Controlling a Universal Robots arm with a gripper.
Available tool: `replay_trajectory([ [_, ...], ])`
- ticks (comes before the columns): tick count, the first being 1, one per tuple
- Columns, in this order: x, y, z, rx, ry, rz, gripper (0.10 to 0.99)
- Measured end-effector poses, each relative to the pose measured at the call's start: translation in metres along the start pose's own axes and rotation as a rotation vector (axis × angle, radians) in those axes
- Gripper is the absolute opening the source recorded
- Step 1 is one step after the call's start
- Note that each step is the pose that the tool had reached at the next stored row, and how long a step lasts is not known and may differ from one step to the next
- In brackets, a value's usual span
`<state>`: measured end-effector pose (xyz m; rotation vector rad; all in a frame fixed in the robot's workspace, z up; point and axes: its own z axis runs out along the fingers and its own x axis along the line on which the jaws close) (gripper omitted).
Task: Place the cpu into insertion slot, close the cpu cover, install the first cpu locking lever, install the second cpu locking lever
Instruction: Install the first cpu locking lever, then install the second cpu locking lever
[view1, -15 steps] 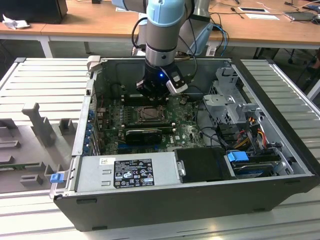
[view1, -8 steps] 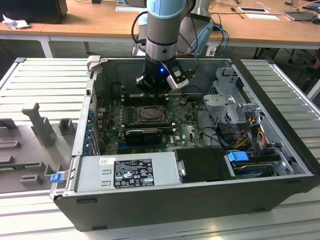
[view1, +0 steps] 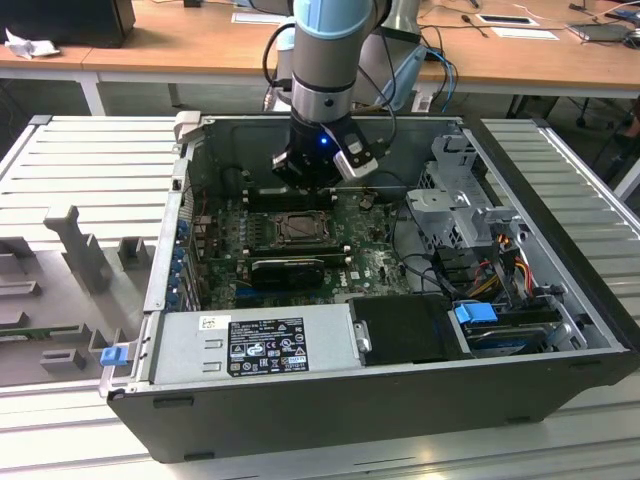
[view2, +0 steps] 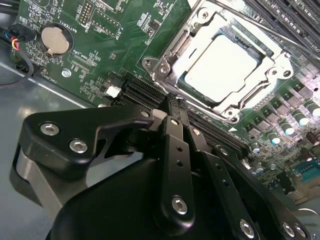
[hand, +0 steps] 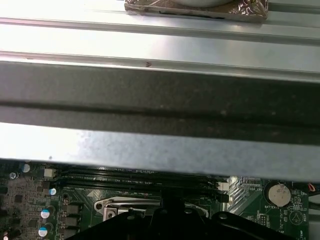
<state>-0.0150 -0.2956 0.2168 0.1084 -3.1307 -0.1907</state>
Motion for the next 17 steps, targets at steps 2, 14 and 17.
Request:
replay_trajectory([
  [2,0.0001,-0.0009,0.0,0.0,-0.0001,0.0,0.106],
  [14,0.0005,-0.0072,-0.0035,0.0,-0.0001,0.0,0.106],
  [17,0.0005,-0.0061,-0.0139,0.0,0.0,0.0,0.106],
])
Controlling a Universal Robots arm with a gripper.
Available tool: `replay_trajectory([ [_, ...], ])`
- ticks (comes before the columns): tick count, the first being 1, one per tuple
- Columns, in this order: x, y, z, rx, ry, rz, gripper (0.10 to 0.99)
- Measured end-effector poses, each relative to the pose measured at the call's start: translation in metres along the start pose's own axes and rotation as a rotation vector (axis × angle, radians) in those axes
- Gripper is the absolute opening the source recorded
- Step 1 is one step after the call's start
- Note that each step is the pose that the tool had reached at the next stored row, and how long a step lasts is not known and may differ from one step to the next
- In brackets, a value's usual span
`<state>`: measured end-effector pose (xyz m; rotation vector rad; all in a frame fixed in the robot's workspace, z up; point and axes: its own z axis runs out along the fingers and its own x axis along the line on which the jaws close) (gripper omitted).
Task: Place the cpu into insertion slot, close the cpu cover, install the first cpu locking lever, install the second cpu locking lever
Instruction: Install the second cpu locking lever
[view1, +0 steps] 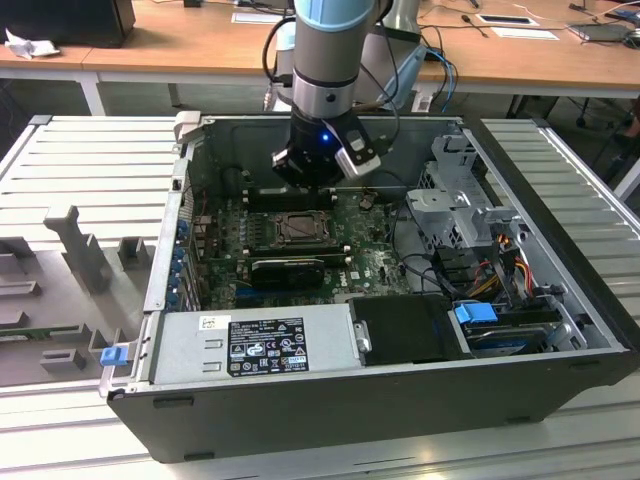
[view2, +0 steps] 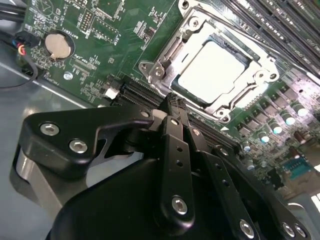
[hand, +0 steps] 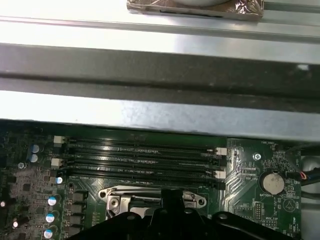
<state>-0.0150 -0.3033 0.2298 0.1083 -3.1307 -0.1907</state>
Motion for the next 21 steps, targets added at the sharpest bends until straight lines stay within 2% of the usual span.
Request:
replay_trajectory([
  [2,0.0,0.0003,-0.0029,0.0,0.0,0.0,0.106],
  [7,0.0003,-0.0037,-0.0035,0.0,-0.0001,0.0,0.106],
  [19,0.0006,-0.0084,-0.0041,0.0,0.0,0.0,0.106],
  [21,0.0006,-0.008,-0.008,0.0,0.0,0.0,0.106],
])
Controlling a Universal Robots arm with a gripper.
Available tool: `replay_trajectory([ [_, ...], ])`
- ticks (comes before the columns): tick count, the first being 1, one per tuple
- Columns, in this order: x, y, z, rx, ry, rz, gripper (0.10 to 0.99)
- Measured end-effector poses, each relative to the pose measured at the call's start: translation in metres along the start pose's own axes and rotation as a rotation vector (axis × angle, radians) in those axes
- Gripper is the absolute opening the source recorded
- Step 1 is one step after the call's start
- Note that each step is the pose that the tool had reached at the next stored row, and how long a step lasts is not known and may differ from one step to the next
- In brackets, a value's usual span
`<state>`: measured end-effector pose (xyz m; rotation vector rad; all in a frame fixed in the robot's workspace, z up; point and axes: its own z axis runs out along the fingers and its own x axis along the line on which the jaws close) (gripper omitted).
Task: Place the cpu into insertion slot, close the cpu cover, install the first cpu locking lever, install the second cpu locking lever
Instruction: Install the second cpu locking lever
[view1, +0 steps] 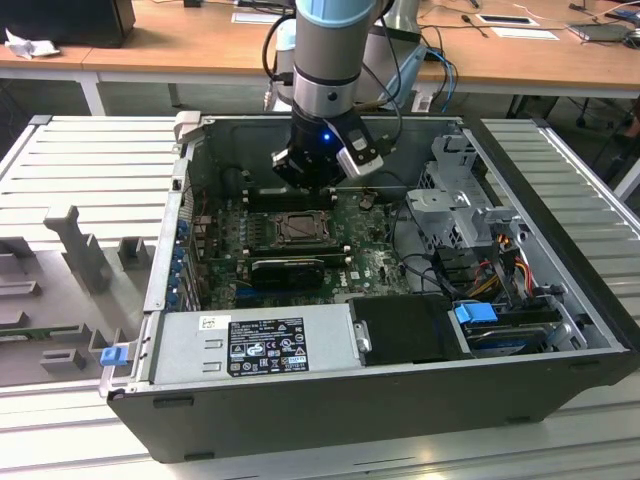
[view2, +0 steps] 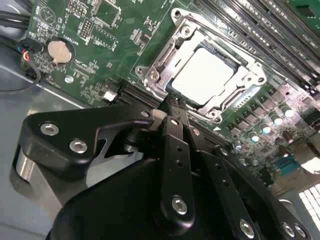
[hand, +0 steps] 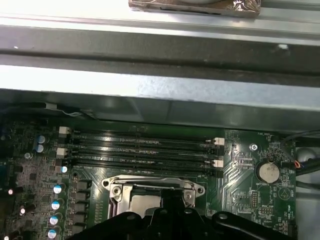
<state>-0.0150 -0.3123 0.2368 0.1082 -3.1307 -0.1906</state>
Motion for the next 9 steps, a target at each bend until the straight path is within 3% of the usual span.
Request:
replay_trajectory([
  [3,0.0,0.0013,-0.0112,0.0,-0.0001,0.0,0.106],
  [9,0.0007,-0.0094,-0.013,-0.005,-0.0005,0.0,0.106],
])
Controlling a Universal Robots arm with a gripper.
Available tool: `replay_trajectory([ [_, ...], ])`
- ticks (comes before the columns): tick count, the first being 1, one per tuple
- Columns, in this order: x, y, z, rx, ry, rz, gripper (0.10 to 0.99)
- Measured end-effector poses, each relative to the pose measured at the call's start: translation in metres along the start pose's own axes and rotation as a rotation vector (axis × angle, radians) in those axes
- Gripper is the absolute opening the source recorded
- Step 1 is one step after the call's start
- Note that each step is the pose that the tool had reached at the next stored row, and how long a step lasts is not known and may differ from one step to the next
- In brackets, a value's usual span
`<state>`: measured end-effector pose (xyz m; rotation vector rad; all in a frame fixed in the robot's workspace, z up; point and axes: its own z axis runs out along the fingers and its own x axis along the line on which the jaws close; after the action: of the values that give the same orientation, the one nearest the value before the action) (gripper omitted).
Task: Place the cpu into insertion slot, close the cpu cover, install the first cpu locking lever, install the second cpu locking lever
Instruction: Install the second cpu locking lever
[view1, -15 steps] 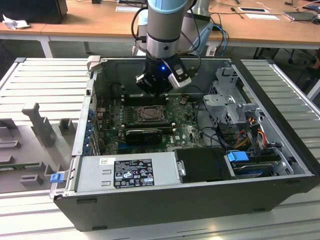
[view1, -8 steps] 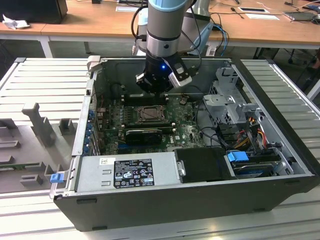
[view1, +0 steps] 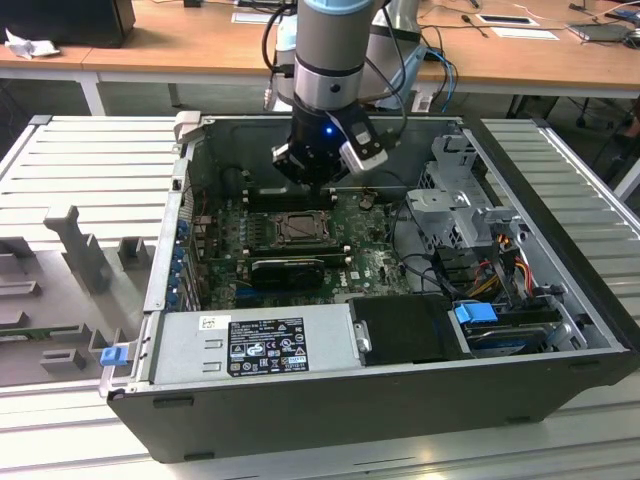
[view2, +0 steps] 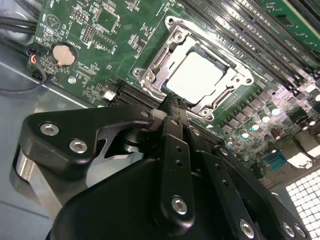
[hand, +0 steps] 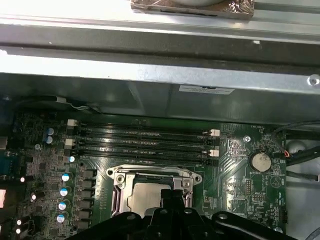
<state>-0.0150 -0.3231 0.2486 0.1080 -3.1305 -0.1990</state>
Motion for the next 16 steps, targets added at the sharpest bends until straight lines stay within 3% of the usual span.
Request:
replay_trajectory([
  [16,0.0013,-0.0189,-0.0024,-0.003,-0.0002,0.0,0.106],
])
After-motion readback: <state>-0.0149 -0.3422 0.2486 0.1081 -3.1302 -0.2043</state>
